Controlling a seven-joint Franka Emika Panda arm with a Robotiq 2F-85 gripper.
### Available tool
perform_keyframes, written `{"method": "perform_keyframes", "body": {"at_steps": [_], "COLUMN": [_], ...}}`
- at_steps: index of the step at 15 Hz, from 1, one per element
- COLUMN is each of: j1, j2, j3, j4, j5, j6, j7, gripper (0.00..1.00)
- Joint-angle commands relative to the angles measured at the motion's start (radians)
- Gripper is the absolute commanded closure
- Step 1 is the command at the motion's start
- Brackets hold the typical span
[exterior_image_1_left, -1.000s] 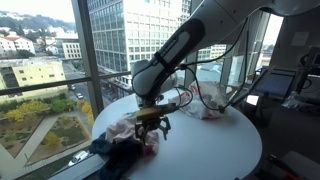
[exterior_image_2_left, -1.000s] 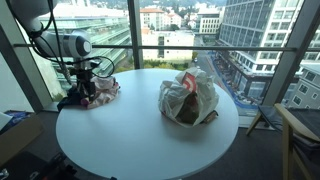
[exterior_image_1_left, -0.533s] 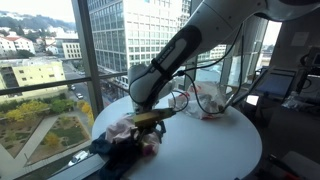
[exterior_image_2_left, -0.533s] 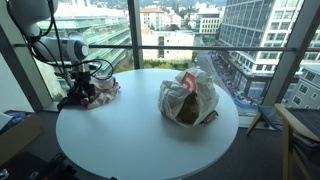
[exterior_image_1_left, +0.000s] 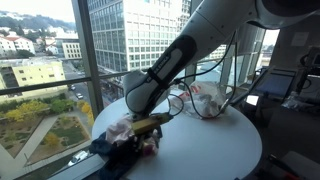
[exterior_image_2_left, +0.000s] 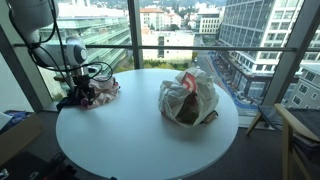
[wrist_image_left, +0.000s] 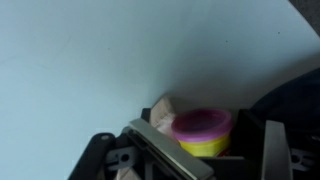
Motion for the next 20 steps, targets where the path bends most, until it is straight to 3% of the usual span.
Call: {"method": "perform_keyframes", "body": {"at_steps": [1, 5, 9, 14, 20], "j1": [0.032, 0.055, 0.066, 0.002, -0.087], "j2": [0.023, 0.016, -0.017, -0.108, -0.172], "j3": [-0.020, -0.041, -0.072, -0.045, -0.061], "j4": [0.034, 0.032, 0.019, 0.009, 0.045], "j5": [-0.044, -0.092, -0.122, -0.049, 0.013], "j6": [-0.002, -0.011, -0.067, -0.307, -0.542], "j7": [-0.014, 0.003, 0.033, 0.018, 0.057], "gripper": [0.44, 0.72, 0.73, 0.73, 0.73]}}
